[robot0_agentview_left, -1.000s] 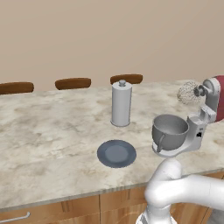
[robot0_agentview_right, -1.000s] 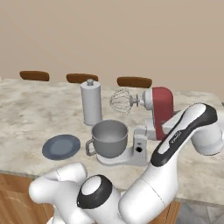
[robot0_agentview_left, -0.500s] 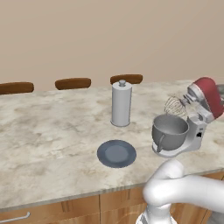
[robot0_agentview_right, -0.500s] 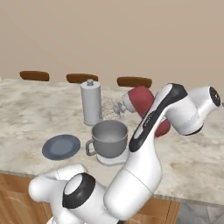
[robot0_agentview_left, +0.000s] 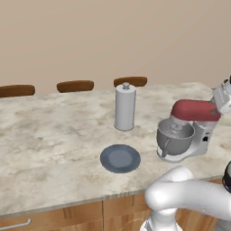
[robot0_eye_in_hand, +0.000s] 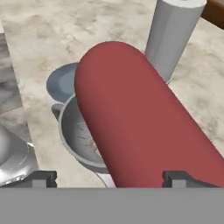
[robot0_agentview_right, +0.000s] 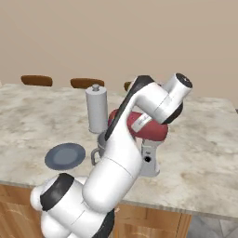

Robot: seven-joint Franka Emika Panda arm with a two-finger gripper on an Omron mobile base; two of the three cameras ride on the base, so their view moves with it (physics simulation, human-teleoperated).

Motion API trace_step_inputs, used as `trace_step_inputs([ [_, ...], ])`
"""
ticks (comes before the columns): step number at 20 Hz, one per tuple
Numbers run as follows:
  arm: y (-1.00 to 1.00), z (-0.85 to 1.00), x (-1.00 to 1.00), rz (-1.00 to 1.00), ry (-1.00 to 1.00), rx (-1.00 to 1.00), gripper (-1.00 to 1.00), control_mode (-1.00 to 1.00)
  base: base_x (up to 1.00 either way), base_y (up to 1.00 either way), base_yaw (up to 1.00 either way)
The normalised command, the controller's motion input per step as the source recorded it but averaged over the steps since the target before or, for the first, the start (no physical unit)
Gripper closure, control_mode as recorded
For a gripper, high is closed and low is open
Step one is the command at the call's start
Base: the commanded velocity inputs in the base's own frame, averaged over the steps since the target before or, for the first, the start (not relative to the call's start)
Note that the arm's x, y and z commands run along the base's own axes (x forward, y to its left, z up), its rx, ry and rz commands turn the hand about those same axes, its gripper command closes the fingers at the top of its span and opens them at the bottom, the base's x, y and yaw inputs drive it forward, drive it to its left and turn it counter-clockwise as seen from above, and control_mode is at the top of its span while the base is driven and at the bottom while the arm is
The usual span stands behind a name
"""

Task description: Add butter and sugar cubes to the stand mixer bowl and then turn on the stand mixer to begin making frosting.

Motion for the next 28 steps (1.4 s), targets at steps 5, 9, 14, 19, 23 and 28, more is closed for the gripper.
trace_step_inputs([
  [5, 0.08, -0.22, -0.31, 0.0, 0.02, -0.04, -1.0, -1.0, 0.0, 0.0, 0.0],
  [9, 0.0, 0.12, -0.92, -0.02, -0.25, 0.0, -1.0, -1.0, 0.0, 0.0, 0.0],
  [14, 0.01, -0.06, -0.99, -0.02, -0.29, 0.0, -1.0, -1.0, 0.0, 0.0, 0.0],
  [19, 0.08, -0.35, -0.74, -0.03, -0.26, 0.05, -1.0, -1.0, 0.0, 0.0, 0.0],
  [23, 0.14, -0.45, -0.22, -0.07, -0.22, 0.1, -1.0, -1.0, 0.0, 0.0, 0.0],
  [28, 0.09, -0.45, 0.0, -0.1, -0.16, 0.12, -1.0, -1.0, 0.0, 0.0, 0.0],
])
